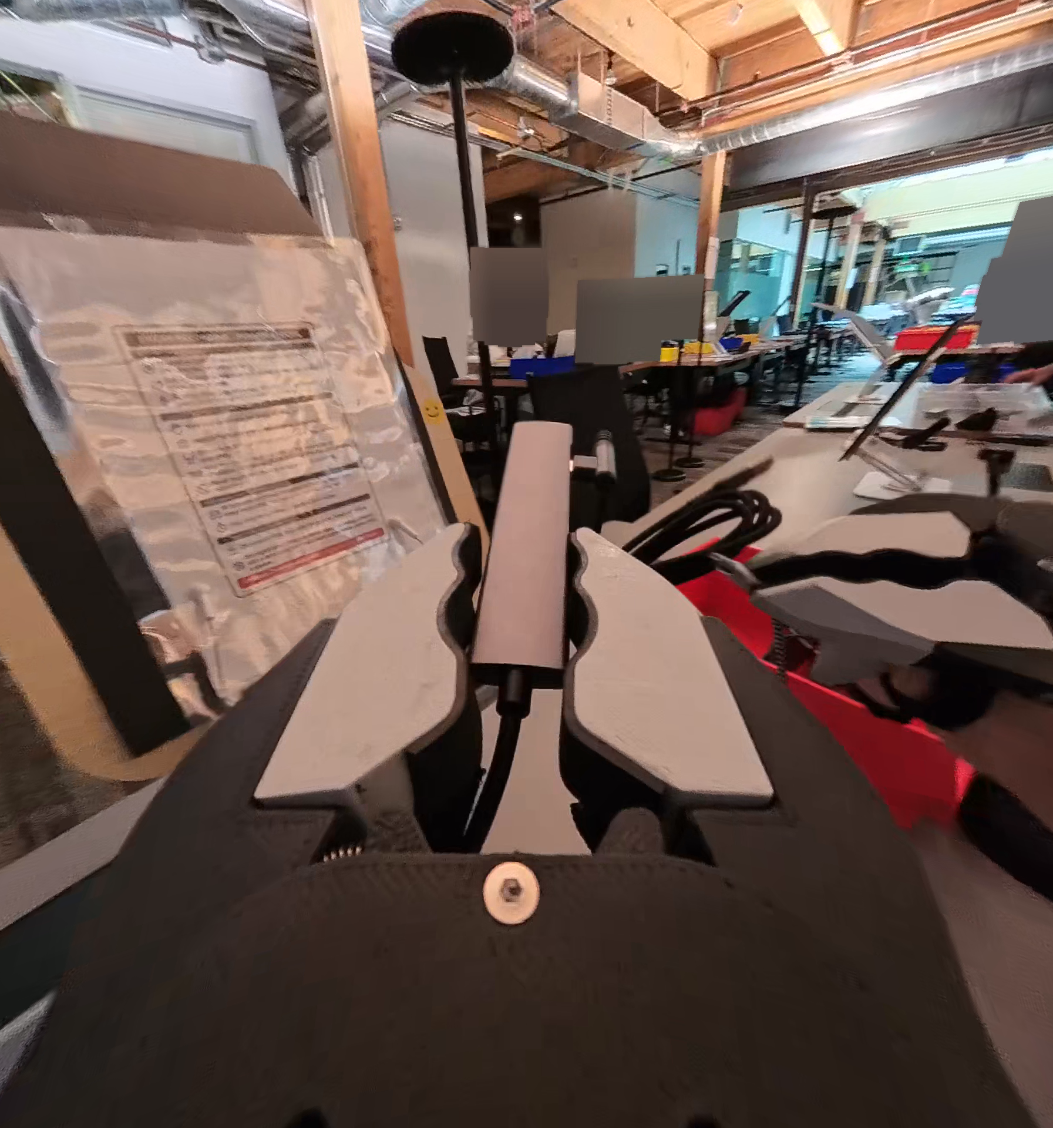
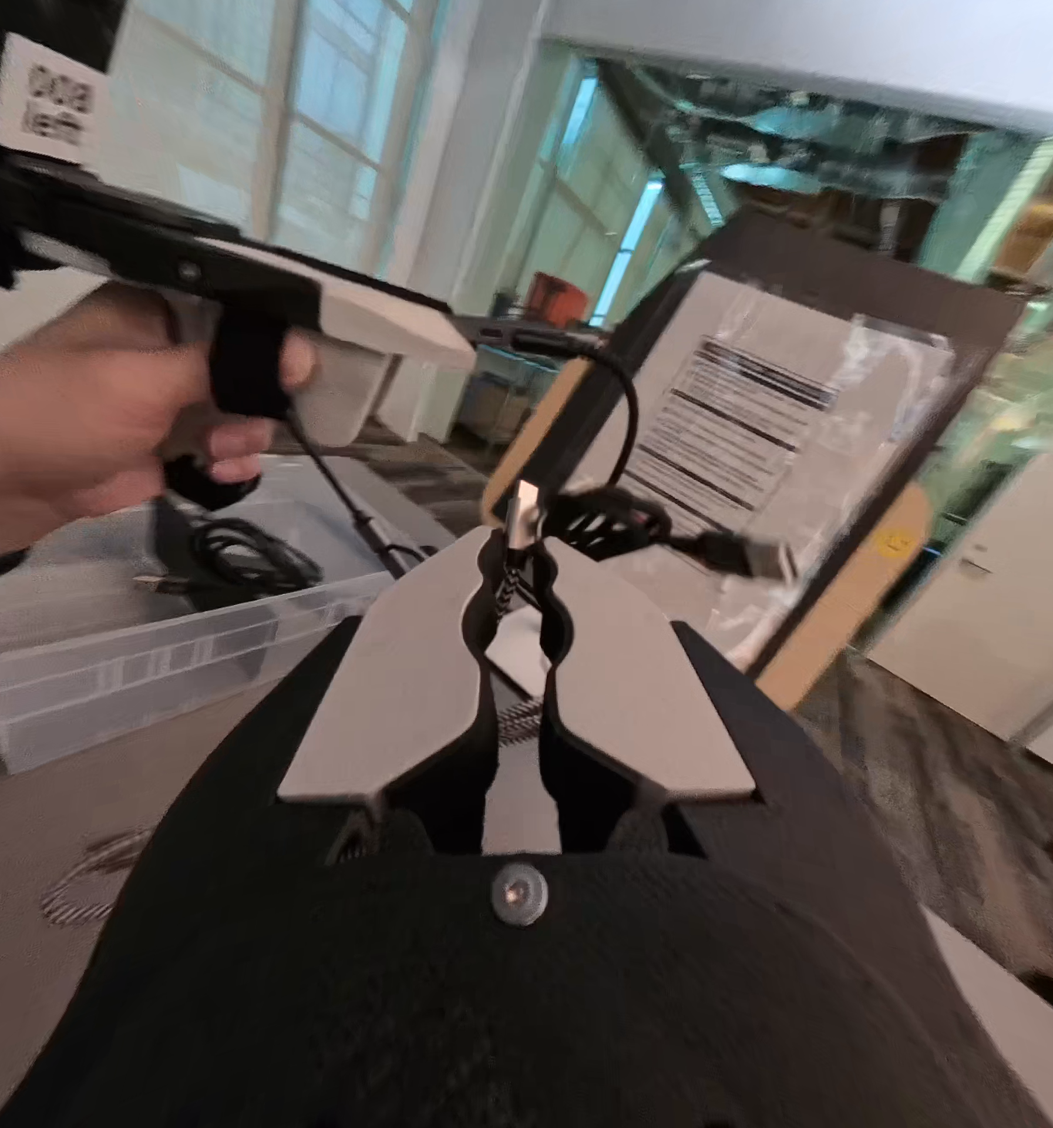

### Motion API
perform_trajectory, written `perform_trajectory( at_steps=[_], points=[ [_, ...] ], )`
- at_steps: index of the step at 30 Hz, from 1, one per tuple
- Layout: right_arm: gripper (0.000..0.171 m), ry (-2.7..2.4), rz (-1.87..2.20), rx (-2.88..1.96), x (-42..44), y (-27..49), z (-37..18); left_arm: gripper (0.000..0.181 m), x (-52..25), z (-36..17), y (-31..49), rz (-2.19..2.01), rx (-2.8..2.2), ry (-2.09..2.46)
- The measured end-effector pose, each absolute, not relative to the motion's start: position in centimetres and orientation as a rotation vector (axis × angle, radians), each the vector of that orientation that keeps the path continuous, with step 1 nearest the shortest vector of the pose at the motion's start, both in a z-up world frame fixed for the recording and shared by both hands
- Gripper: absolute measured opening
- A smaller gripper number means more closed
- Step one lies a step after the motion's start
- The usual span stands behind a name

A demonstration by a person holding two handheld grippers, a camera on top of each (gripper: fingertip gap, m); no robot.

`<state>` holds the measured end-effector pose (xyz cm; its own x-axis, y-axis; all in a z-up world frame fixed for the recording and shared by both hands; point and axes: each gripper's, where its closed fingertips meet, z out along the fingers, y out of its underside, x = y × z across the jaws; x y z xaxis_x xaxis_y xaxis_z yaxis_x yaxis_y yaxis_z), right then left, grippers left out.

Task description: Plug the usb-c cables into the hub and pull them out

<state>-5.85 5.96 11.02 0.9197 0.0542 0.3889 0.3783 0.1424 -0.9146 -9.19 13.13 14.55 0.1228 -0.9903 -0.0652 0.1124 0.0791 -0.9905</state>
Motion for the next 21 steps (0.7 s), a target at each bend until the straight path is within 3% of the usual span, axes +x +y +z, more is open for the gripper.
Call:
perform_trajectory(
  at_steps=[9, 21],
  points=[
    [0.01, -0.4, -0.512, -1.687, 1.0, -0.4, 14.0, 0.026, -11.5, 15.7, 15.4, -1.065, -1.166, 0.997],
    [0.01, 0.017, -0.674, -2.086, 12.8, -6.8, 10.1, 0.026, -9.9, 14.1, 14.4, -1.088, -1.203, 1.085]
  ],
)
